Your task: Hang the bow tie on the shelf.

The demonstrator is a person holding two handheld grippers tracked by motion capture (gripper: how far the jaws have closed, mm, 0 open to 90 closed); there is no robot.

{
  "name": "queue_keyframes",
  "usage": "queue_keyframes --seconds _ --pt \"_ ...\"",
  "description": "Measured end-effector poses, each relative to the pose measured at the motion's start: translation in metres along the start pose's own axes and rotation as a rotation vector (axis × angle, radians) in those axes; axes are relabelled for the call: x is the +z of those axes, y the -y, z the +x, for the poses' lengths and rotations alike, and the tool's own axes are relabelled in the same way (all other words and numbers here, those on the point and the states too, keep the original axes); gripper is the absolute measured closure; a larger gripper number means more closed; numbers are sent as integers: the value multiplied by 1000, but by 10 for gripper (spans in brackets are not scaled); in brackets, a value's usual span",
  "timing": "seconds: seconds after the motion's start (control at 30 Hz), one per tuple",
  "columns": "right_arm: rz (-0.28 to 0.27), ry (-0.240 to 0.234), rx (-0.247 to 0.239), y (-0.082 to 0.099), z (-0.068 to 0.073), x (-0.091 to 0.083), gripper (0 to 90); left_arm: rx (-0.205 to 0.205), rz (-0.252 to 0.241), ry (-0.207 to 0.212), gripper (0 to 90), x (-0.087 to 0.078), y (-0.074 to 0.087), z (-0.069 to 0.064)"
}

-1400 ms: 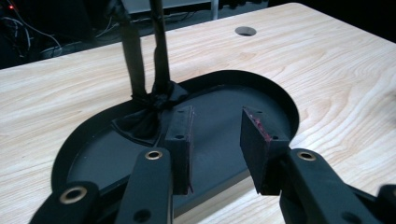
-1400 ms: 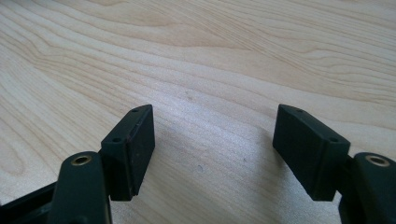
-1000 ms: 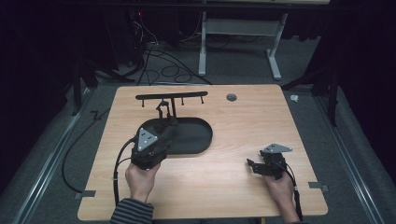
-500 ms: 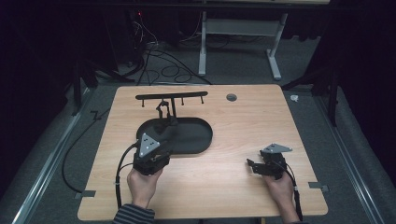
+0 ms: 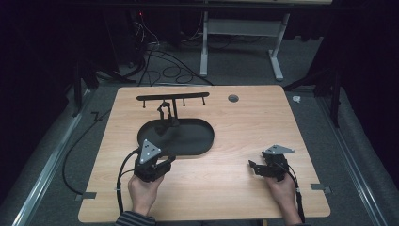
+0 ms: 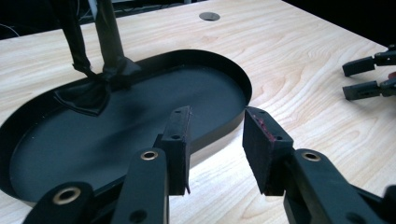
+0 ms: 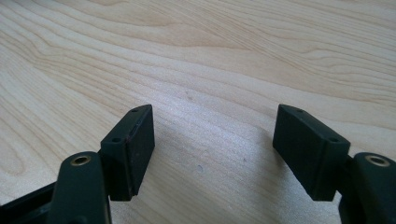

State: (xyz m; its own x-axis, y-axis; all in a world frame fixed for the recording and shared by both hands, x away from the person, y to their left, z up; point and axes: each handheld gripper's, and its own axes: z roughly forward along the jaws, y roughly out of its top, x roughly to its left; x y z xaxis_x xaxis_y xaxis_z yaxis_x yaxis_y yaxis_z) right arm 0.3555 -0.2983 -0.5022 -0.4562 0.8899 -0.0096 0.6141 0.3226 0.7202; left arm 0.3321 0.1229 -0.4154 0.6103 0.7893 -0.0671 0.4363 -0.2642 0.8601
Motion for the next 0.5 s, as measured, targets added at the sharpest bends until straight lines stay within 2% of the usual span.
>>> queue_keyframes --seconds 0.5 --pt "0 0 0 0 0 0 310 12 21 30 623 1 9 -7"
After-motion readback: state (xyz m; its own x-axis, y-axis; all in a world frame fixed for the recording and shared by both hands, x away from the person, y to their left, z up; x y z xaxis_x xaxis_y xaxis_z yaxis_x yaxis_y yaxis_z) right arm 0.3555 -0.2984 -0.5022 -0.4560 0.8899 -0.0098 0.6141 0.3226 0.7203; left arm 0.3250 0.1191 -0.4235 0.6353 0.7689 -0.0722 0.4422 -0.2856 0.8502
